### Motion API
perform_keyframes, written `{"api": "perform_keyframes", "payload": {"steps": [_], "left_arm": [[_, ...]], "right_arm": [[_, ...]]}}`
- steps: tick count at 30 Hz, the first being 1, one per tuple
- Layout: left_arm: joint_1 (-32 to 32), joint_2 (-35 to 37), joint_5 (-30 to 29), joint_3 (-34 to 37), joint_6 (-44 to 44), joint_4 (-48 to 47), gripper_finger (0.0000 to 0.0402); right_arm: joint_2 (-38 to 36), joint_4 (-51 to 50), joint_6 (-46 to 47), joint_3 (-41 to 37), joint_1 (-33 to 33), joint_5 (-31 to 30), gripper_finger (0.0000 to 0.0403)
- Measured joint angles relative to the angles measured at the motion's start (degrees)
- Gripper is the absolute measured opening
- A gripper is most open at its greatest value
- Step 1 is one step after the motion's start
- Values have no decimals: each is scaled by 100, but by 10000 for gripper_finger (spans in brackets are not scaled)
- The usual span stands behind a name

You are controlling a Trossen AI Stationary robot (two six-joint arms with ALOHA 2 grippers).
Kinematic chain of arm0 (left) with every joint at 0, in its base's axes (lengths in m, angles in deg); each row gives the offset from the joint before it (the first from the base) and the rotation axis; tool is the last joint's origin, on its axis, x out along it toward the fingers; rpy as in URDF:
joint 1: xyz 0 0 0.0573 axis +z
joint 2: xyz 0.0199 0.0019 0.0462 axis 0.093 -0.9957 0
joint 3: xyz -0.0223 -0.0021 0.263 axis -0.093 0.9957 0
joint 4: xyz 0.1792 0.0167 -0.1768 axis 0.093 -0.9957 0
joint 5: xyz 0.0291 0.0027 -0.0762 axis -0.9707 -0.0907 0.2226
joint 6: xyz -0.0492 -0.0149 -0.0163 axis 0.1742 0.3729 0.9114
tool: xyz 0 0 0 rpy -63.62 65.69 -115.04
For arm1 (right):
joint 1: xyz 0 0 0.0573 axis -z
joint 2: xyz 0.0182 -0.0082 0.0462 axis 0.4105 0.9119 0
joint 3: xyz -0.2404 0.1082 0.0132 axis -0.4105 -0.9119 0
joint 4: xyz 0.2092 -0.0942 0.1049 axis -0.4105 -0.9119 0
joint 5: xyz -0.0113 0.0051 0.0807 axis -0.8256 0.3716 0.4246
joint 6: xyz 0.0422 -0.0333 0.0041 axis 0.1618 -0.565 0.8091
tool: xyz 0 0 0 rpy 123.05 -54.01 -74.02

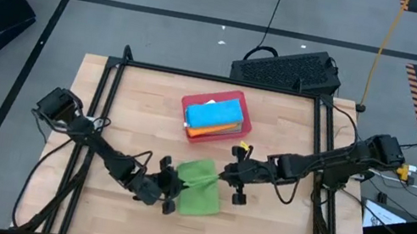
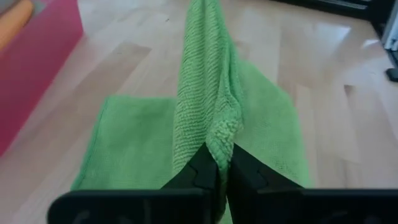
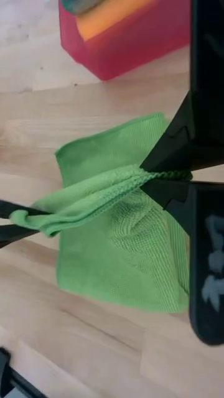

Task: Fold microfiber towels
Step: Fold the green microfiber cloth

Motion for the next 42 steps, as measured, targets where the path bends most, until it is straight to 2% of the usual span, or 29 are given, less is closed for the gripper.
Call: {"api": "perform_keyframes", "payload": {"steps": [4,7,13,20,25,29,35,39,42], "left_arm": [[29,0,27,9,14,-98,7],[32,2,-4,9,31,-132,11],[103,2,37,14,533,-614,56],[259,2,-310,14,992,-1288,109],[455,2,-322,14,1029,-1418,152],[511,85,-398,14,744,-1080,170],[429,507,-893,13,-46,-397,172],[372,438,-624,7,-890,313,172],[455,100,-390,4,-856,321,172]], "right_arm": [[0,277,-175,-200,73,-9,12],[0,647,-225,-413,146,-20,16],[0,1414,-388,-736,246,-318,57],[-2,1455,-311,-770,379,-328,140],[-2,1459,-229,-775,313,-318,168],[-2,1950,-227,-1040,185,-257,166],[-2,3815,-153,-1801,139,318,132],[128,4704,-115,-2119,150,449,95],[478,5116,-133,-2116,150,496,65]]}}
